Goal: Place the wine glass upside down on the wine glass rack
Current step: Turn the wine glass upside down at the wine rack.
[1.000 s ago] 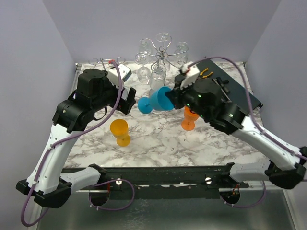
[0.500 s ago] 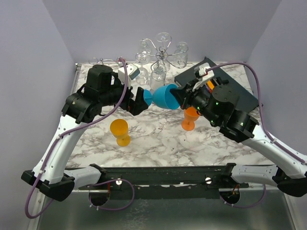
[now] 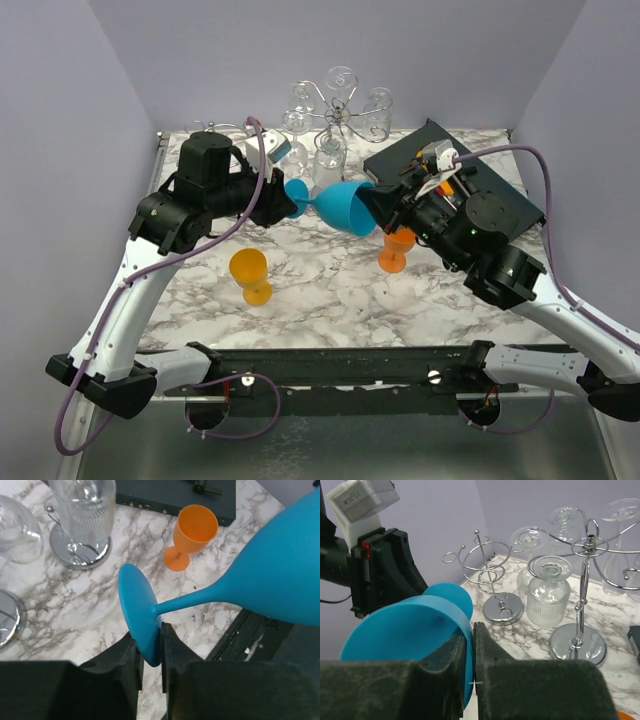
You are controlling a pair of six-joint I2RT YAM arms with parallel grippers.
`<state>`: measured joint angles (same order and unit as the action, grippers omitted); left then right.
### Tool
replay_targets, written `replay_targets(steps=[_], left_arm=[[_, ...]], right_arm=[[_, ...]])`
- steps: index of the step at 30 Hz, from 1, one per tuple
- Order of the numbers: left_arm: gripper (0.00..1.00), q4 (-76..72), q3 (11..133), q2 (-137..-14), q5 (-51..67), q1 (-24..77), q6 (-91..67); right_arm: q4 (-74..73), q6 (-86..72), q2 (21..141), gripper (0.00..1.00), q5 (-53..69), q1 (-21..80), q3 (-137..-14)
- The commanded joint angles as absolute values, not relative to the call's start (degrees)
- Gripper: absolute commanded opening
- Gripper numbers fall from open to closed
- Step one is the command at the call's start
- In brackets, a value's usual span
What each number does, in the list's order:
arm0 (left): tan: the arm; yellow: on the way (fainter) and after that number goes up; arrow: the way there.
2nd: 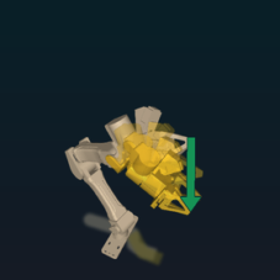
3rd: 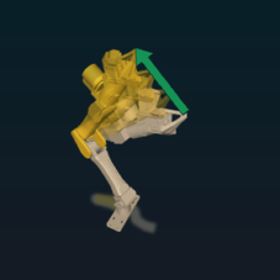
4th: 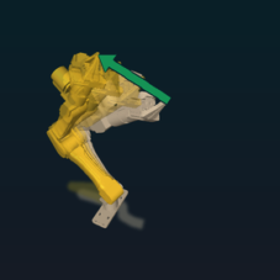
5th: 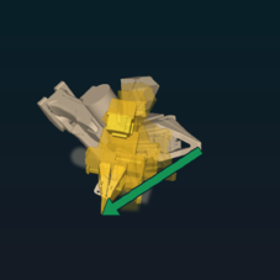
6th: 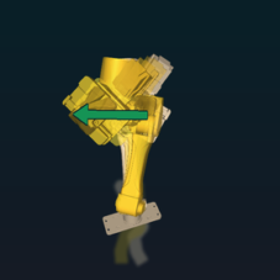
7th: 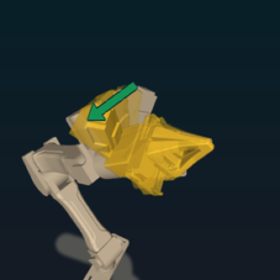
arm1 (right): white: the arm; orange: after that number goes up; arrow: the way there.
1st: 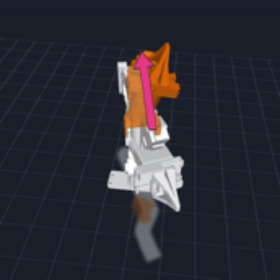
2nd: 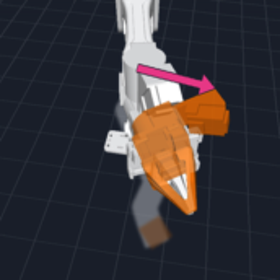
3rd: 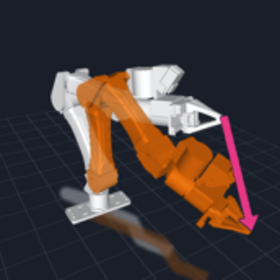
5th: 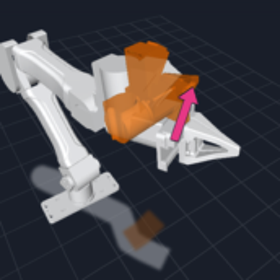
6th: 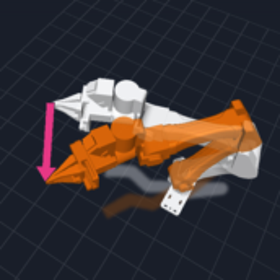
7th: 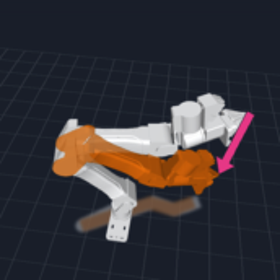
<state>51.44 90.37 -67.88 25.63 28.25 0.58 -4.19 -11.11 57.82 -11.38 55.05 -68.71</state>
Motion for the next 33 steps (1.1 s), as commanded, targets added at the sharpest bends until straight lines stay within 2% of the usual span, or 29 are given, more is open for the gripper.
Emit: replay_targets(steps=[1, 4, 6, 7, 8, 14, 18, 23, 33], left_arm=[[0.11, 48.25, 91.90, -67.13, 28.13, 28.21, 2.76], [0.03, 48.25, 92.71, -67.37, 24.95, 28.24, 6.38], [0.03, 48.17, 92.45, -66.96, 22.86, 28.23, 11.65], [0.02, 47.95, 92.25, -66.71, 21.16, 28.22, 14.72], [0.02, 47.48, 91.97, -66.42, 19.56, 28.22, 17.05], [0.01, 43.47, 88.51, -63.28, 12.71, 28.23, 36.92], [0.01, 40.65, 85.26, -59.68, 15.72, 28.30, 47.14], [0.01, 34.32, 76.84, -52.48, 23.26, 28.30, 58.70], [0.00, 28.12, 73.97, -48.48, 29.37, 28.30, 63.16]], right_arm=[[-0.53, -11.69, 57.41, 0.19, -6.69, 55.37, -66.37], [-2.80, -11.91, 56.91, 0.46, -6.29, 55.38, -66.32], [-5.51, -12.80, 55.56, 0.69, -6.75, 55.38, -66.25], [-6.76, -13.05, 54.83, 0.88, -7.07, 55.37, -66.01], [-8.36, -13.13, 53.83, 0.99, -7.03, 55.37, -65.84], [-24.37, -10.02, 51.57, 1.00, 1.31, 55.37, -70.63], [-30.73, -9.57, 53.17, 1.00, 3.56, 55.37, -75.05], [-22.56, -9.50, 56.09, 1.00, 7.70, 55.37, -74.02], [-4.87, -10.13, 69.28, 1.00, 17.81, 55.37, -70.57]])
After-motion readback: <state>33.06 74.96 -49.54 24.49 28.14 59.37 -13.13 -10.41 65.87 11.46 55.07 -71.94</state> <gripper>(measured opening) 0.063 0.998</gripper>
